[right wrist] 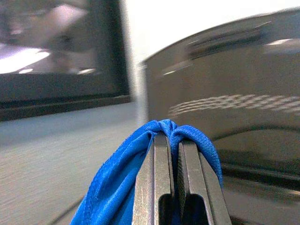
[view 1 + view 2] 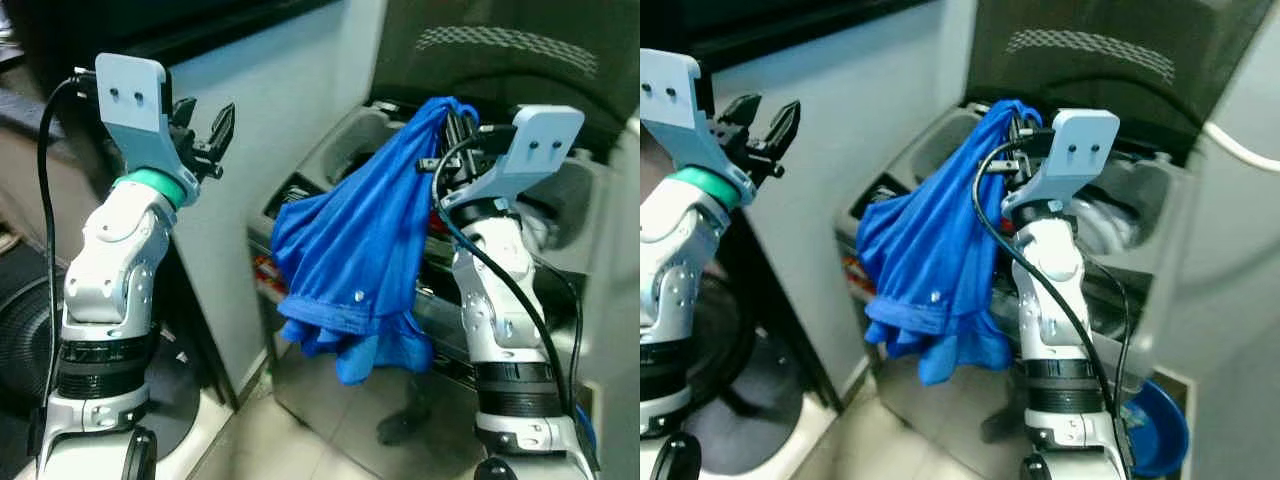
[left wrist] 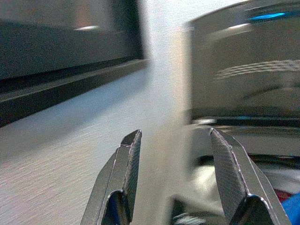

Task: Clothes washing

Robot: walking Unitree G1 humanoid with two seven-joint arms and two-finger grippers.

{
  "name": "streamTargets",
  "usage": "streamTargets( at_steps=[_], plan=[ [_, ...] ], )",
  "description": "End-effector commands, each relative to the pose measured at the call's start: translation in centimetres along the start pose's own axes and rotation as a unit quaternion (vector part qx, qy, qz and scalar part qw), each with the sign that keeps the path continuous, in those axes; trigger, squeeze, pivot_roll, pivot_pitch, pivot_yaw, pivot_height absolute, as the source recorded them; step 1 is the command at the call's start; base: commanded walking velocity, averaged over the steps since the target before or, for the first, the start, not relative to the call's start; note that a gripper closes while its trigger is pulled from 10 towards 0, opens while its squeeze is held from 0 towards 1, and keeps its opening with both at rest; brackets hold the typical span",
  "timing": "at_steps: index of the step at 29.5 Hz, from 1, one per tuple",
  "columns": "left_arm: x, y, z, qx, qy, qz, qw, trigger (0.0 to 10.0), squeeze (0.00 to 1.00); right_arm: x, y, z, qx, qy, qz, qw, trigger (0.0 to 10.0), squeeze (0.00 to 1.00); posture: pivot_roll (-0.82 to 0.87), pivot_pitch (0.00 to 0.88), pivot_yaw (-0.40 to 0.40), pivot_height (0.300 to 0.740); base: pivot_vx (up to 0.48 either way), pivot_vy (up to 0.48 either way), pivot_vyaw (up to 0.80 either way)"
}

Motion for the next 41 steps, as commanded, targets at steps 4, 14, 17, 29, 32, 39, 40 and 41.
streamTargets(
  at_steps=[4, 14, 17, 29, 32, 39, 40, 41],
  plan=[
    [0.0, -0.2, 0.4, 0.006, 0.001, 0.001, 1.0, 10.0, 0.0, 0.6, 0.1, 0.1, 0.001, 0.004, -0.013, 1.0, 10.0, 0.0, 0.09, 0.0, 0.076, 0.74, 0.0, 0.0, -0.8],
    [-0.1, -0.2, 0.2, 0.006, -0.002, 0.002, 1.0, 10.0, 0.0, 0.6, 0.2, 0.2, 0.003, 0.006, -0.013, 1.0, 10.0, 0.0, 0.09, 0.0, 0.073, 0.74, 0.0, 0.0, -0.8],
    [-0.2, -0.2, 0.2, 0.006, -0.002, 0.002, 1.0, 10.0, 0.0, 0.6, 0.2, 0.2, 0.003, 0.006, -0.013, 1.0, 10.0, 0.0, 0.08, 0.0, 0.073, 0.74, 0.0, 0.0, -0.8],
    [-0.2, -0.3, 0.4, 0.011, -0.008, 0.003, 1.0, 10.0, 0.0, 0.6, 0.3, -0.3, -0.01, 0.011, -0.012, 1.0, 10.0, 0.0, 0.09, 0.0, 0.071, 0.74, 0.0, 0.0, -0.8],
    [-0.2, -0.3, 0.4, 0.012, -0.01, 0.003, 1.0, 10.0, 0.0, 0.6, 0.3, -0.7, -0.019, 0.014, -0.012, 1.0, 10.0, 0.0, 0.09, 0.0, 0.07, 0.74, 0.0, 0.0, -0.8],
    [-0.3, -0.3, 0.5, 0.014, -0.016, 0.005, 1.0, 10.0, 0.0, 0.3, 0.3, -0.7, -0.016, 0.003, -0.008, 1.0, 10.0, 0.0, 0.09, 0.0, 0.068, 0.74, 0.0, 0.085, -0.06],
    [-0.3, -0.3, 0.5, 0.014, -0.016, 0.005, 1.0, 10.0, 0.0, 0.3, 0.3, -0.7, -0.016, 0.003, -0.008, 1.0, 10.0, 0.0, 0.09, 0.0, 0.068, 0.74, 0.0, 0.296, 0.0],
    [-0.4, -0.4, 0.4, 0.014, -0.018, 0.006, 1.0, 10.0, 0.0, 0.3, 0.3, -0.6, -0.014, 0.004, -0.008, 1.0, 10.0, 0.0, 0.09, 0.0, 0.068, 0.74, 0.0, 0.48, 0.0]
  ],
)
Point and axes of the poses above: a point about 5 cm out from each wrist's last joint towards the gripper, its own y axis pointing out of the wrist towards the gripper, its own x axis along the axis of the wrist's last joint, z = x × y, the point moved 6 cm from there along y, pointing out of the wrist towards the gripper, and after that the axes turned 3 degrees about y, right-handed, at the moved point
